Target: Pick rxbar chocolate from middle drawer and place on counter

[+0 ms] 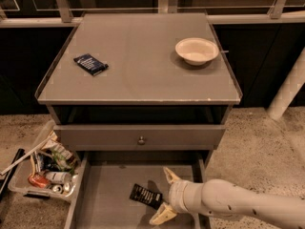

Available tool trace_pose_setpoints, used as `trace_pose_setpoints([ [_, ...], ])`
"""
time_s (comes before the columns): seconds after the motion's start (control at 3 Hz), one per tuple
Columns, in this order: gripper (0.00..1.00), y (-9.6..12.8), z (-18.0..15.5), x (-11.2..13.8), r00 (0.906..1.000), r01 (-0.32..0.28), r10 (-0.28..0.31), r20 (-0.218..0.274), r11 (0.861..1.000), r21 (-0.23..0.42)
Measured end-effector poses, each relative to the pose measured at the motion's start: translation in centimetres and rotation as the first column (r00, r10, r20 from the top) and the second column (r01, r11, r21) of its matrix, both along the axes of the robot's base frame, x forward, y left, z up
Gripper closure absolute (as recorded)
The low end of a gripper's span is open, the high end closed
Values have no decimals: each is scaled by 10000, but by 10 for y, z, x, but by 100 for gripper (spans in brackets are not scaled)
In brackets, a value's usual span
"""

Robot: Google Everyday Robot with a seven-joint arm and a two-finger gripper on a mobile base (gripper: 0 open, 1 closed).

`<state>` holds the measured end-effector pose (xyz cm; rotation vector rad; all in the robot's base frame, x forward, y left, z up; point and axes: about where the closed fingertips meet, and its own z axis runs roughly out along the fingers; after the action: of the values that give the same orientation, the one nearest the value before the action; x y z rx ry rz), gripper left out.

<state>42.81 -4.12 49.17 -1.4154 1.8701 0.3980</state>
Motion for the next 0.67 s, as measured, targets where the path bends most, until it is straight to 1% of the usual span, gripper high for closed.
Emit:
trace_pose_setpoints([
  [0.33, 0, 2, -27, 10, 9993, 65, -70, -356, 9999, -132],
  [0.67, 0, 0, -55, 21, 9982, 166, -183, -573, 9994, -298],
])
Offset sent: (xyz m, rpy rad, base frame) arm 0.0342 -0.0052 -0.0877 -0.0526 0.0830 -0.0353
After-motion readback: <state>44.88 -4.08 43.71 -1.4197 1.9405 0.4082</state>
